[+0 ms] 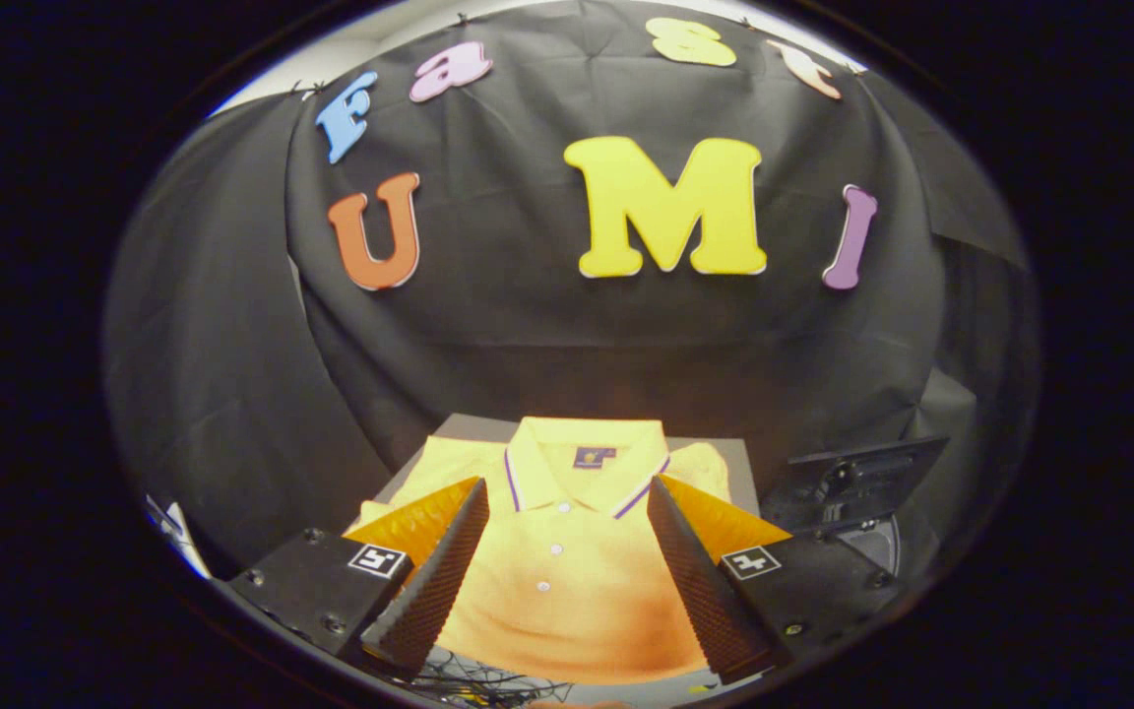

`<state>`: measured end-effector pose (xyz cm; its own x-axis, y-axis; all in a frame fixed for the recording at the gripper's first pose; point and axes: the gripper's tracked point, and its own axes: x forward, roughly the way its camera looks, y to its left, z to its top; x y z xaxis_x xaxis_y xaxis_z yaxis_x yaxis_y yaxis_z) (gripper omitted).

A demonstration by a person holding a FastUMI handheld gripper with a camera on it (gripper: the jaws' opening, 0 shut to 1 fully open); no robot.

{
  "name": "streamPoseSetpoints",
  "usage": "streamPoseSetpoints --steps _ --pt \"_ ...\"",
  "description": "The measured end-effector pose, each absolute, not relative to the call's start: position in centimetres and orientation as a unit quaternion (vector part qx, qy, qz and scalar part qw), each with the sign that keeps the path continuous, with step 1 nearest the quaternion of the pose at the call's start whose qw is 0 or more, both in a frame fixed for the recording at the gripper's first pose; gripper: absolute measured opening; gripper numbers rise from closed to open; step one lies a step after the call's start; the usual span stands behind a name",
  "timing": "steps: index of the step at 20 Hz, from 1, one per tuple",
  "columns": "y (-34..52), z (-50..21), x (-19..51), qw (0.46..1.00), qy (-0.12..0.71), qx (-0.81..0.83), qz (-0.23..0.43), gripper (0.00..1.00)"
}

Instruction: Put the clothes into the washing machine and then close the washing machine lid.

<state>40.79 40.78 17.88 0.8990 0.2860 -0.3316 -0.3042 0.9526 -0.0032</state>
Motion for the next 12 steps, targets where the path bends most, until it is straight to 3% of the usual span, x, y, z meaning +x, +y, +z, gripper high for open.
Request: streamPoseSetpoints --steps 7,12 --pt "42.1 10.1 44.6 0.960 0.253 -0.036 0.116 1.00" --pt "42.3 9.7 44.4 0.962 0.247 -0.067 0.096 1.00"
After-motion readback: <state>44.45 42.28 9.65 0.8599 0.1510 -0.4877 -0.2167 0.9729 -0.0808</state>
